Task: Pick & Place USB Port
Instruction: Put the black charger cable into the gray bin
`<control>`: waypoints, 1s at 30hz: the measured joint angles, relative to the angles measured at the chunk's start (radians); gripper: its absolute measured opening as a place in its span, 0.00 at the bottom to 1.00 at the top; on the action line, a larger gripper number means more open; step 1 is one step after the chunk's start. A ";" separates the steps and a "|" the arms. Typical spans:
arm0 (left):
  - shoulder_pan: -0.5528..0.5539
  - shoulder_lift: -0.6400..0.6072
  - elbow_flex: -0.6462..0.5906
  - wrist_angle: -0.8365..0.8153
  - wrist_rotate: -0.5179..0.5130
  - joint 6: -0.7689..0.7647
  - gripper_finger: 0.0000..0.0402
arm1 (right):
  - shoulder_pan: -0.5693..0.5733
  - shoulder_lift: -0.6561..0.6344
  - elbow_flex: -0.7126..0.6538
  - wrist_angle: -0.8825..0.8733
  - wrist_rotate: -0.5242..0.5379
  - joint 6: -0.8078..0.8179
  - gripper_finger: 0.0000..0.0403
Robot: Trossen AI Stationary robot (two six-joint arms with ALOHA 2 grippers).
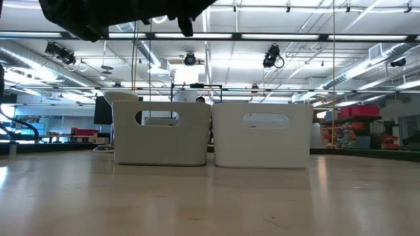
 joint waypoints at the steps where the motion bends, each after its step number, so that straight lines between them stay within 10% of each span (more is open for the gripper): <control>1: 0.000 0.000 0.000 0.030 -0.007 0.000 0.15 | -0.011 -0.011 0.000 0.033 0.003 -0.040 0.00; 19: 0.024 -0.002 0.151 0.062 0.006 -0.050 0.16 | -0.305 -0.032 0.000 0.281 -0.378 -0.544 0.00; 30: 0.084 0.001 0.188 -0.090 0.014 -0.051 0.41 | -0.419 -0.123 0.000 0.233 -0.480 -0.590 0.00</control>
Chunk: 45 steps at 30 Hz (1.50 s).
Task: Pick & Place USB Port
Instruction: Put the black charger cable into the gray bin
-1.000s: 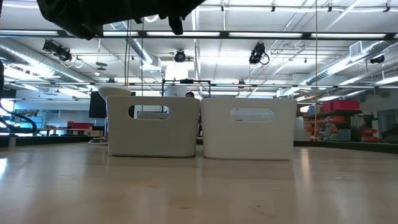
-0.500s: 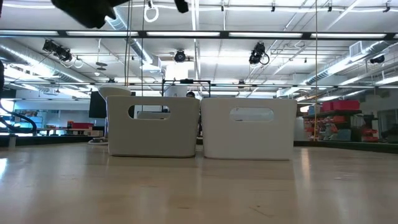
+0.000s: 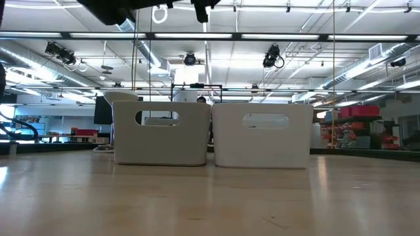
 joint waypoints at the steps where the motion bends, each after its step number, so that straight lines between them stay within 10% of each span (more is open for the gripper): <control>1: 0.006 0.000 0.000 -0.011 0.001 0.000 0.42 | -0.005 -0.014 0.000 -0.007 0.001 0.000 0.00; 22: 0.035 -0.001 0.000 0.027 -0.003 0.001 0.45 | -0.055 0.052 -0.027 0.022 -0.025 0.020 0.00; 32: 0.034 -0.001 0.000 0.025 -0.005 0.077 0.05 | -0.069 0.059 -0.027 0.009 -0.072 0.028 0.00; 45: 0.034 -0.001 -0.001 -0.006 -0.050 0.080 0.05 | -0.087 0.059 -0.026 -0.052 -0.054 0.009 0.23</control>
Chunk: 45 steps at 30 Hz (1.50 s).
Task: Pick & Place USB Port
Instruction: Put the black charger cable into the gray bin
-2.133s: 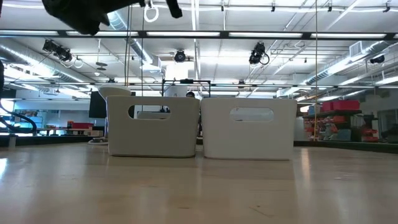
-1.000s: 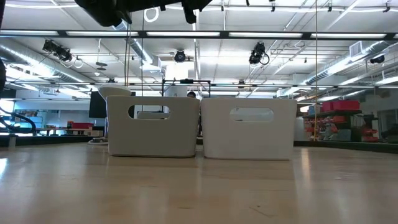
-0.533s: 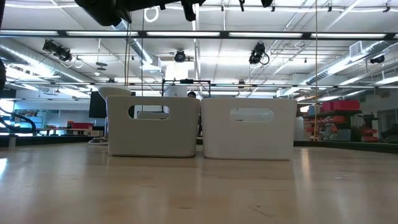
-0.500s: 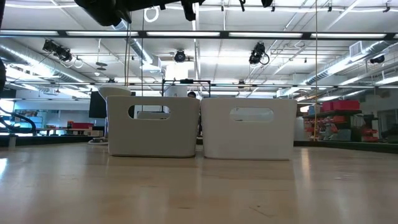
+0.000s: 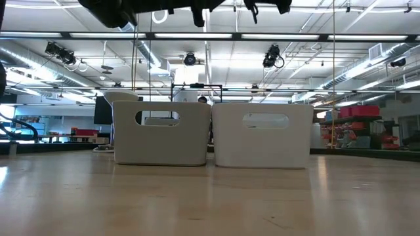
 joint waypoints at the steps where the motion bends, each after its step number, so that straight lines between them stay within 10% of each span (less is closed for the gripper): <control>1: 0.001 0.000 0.000 -0.011 -0.011 0.000 0.05 | -0.004 0.000 0.000 -0.015 0.017 0.000 0.25; 9: -0.001 -0.066 0.003 -0.219 -0.188 -0.016 0.05 | -0.043 -0.002 -0.002 -0.179 0.098 0.077 0.33; 19: -0.040 -0.211 0.001 -0.862 -0.433 -0.340 0.05 | -0.083 -0.008 -0.002 -0.346 0.221 0.131 0.29; 34: -0.110 -0.217 0.001 -1.379 -0.403 -0.958 0.05 | -0.126 -0.008 -0.002 -0.390 0.221 0.126 0.28; 45: -0.128 -0.134 0.001 -1.394 -0.377 -1.115 0.07 | -0.126 -0.008 -0.002 -0.389 0.221 0.122 0.28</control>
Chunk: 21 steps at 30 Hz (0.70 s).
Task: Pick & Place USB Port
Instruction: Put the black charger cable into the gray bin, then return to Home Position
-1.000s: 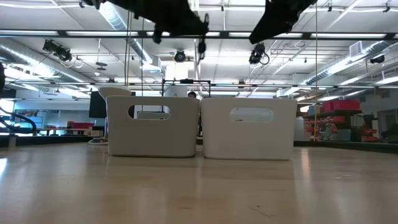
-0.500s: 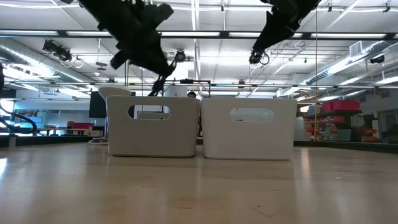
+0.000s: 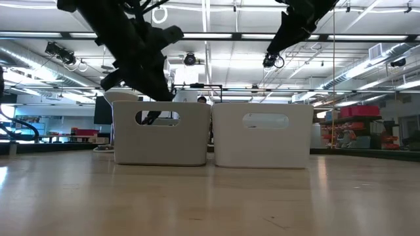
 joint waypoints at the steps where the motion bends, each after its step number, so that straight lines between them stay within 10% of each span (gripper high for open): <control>1: 0.003 0.008 0.000 0.008 -0.003 -0.003 0.08 | 0.000 0.000 0.000 -0.002 0.000 0.000 0.28; 16: 0.005 0.025 0.000 0.020 -0.025 0.042 0.33 | 0.000 0.000 0.001 -0.005 -0.008 0.000 0.28; 21: 0.005 0.024 0.000 0.022 -0.188 0.178 0.34 | 0.000 0.000 0.001 -0.005 -0.008 0.006 0.28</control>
